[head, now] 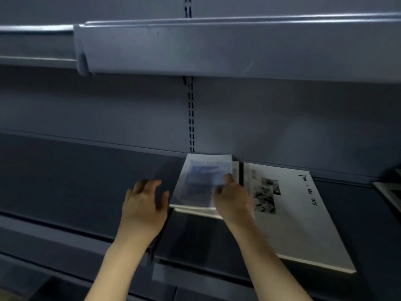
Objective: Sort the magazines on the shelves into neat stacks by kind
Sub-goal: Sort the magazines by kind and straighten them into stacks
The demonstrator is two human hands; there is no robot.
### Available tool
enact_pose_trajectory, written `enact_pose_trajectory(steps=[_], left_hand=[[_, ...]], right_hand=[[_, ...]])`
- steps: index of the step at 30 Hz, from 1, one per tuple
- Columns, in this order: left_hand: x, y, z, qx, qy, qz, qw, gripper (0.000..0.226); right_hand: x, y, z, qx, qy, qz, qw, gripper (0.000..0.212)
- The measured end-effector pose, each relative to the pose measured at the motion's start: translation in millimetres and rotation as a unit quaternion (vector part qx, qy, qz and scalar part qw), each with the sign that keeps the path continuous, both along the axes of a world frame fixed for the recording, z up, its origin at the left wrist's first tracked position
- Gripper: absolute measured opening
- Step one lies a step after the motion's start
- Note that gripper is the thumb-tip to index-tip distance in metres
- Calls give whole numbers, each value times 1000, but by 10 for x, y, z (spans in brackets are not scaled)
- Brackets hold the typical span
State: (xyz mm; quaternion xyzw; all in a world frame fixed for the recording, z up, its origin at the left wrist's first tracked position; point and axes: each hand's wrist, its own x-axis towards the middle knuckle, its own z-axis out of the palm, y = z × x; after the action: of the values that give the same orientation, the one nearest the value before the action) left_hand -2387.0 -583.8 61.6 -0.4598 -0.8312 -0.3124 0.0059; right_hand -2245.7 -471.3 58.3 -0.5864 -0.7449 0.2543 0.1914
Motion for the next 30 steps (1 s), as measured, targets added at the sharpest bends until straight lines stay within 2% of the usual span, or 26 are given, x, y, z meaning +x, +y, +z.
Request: enact_pose_trajectory(steps=[3,6,8,12,16,20,23,30], left_hand=[[-28,9,-22,-3,-11,-3,1000,41],[-24,45,-47,-1,-7,-9,1000,37],[-8,69,-54,-2,-4,-10,1000,35],[23,99,-58,2,-10,-10,1000,35],[67,140,-93,8,-6,-22,1000,34],[134,222,-119,8,7,-38,999,33],[254,338,-80,8,24,-63,998,29],[814,723,116,41,65,-160,984,31]], right_hand=[[15,-8,28,36,-118,-1,992,44],[9,1,24,27,-183,11,983,56],[19,21,16,16,-195,20,980,60],[47,36,22,3,-205,31,978,49],[70,35,17,0,-236,37,971,46],[167,20,21,38,-230,22,972,44],[331,38,87,87,-187,27,978,42],[1072,146,478,204,-130,25,970,35]])
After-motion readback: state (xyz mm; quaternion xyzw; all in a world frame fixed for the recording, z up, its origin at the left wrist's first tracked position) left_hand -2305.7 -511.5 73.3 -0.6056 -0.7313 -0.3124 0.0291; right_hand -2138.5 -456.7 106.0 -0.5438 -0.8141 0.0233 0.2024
